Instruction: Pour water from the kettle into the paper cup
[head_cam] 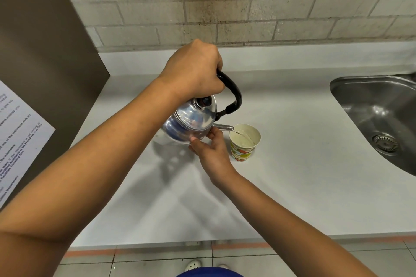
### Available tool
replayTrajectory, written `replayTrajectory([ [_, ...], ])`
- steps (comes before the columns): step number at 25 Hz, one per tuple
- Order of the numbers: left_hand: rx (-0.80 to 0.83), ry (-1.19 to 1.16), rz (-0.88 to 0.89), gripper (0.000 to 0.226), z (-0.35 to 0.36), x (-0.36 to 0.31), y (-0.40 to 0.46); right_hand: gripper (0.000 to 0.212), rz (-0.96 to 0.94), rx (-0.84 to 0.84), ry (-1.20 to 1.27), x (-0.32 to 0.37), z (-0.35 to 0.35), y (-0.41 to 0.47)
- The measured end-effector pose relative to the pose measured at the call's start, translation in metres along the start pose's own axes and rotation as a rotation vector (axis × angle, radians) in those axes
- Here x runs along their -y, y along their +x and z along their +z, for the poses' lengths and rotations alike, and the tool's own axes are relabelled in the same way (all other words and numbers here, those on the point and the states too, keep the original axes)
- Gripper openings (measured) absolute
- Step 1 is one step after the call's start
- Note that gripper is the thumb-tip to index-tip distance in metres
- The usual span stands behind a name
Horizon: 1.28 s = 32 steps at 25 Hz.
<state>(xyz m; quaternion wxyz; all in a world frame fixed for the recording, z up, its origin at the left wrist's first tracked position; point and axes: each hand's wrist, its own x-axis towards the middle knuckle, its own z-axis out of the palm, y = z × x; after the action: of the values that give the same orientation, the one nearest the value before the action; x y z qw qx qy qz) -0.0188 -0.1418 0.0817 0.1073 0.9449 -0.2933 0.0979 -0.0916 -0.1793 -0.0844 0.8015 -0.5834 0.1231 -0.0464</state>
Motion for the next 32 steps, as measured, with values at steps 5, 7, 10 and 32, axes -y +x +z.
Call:
replayTrajectory([
  [5, 0.008, 0.008, 0.001, 0.004, -0.0009, -0.0006, -0.0006, 0.053, 0.000, 0.001, 0.000, 0.0000, 0.0005, -0.0003],
  [7, 0.010, 0.015, 0.001, 0.004, -0.0020, -0.0013, -0.0006, 0.053, -0.002, 0.000, -0.003, 0.0007, 0.0006, 0.0000],
  [10, 0.009, 0.030, 0.008, 0.004, -0.0031, -0.0028, -0.0005, 0.052, -0.002, -0.005, 0.000, 0.0012, 0.0009, 0.0004],
  [32, -0.007, 0.058, 0.059, 0.003, -0.0036, -0.0037, -0.0026, 0.047, -0.020, 0.014, 0.016, 0.0025, 0.0043, -0.0041],
])
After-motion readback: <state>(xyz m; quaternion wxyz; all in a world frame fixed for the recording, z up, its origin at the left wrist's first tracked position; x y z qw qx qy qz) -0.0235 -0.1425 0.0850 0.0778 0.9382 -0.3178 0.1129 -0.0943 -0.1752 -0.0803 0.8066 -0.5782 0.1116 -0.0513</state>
